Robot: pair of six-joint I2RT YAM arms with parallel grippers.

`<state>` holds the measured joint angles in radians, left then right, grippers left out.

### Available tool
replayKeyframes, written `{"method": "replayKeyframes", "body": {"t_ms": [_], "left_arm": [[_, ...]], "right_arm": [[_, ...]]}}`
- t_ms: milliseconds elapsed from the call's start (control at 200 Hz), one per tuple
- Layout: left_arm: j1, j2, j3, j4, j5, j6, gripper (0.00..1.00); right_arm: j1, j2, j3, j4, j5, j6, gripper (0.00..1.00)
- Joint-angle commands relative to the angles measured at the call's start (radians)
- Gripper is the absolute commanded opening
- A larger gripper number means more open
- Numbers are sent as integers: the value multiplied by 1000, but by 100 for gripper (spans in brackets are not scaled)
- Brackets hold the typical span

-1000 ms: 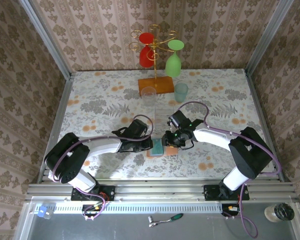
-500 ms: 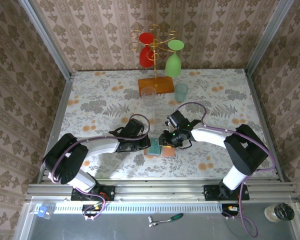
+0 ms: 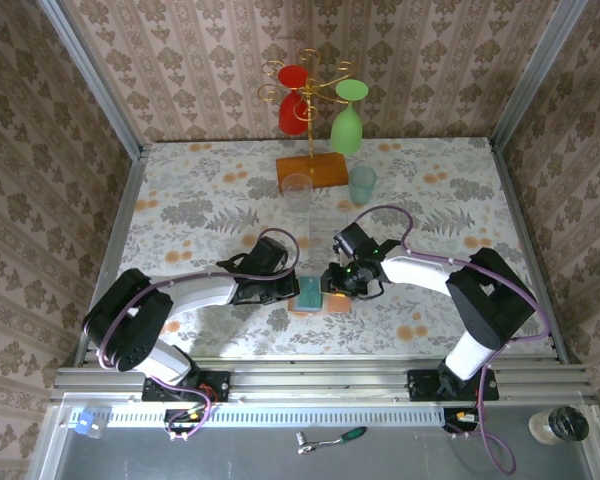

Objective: Take the credit cards out of the card holder

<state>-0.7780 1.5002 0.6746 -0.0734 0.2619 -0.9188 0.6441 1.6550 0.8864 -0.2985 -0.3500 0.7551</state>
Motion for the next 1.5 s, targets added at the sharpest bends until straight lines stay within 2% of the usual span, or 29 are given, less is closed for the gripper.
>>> {"method": "replayKeyframes", "body": {"t_ms": [0, 235, 585, 1005, 1495], "left_arm": [[2, -27, 32, -25, -3, 23, 3], [0, -28, 37, -26, 0, 23, 3], [-1, -8, 48, -22, 8, 24, 3], [-12, 27, 60, -10, 11, 26, 3], [-17, 62, 60, -25, 7, 36, 0]], "right_arm": [[-3, 28, 22, -73, 44, -35, 31], [-6, 50, 45, -117, 92, -73, 31], [-11, 21, 63, -134, 89, -85, 31], [-9, -63, 9, 5, -32, -1, 32], [-6, -15, -20, 95, -99, 39, 32]]}}
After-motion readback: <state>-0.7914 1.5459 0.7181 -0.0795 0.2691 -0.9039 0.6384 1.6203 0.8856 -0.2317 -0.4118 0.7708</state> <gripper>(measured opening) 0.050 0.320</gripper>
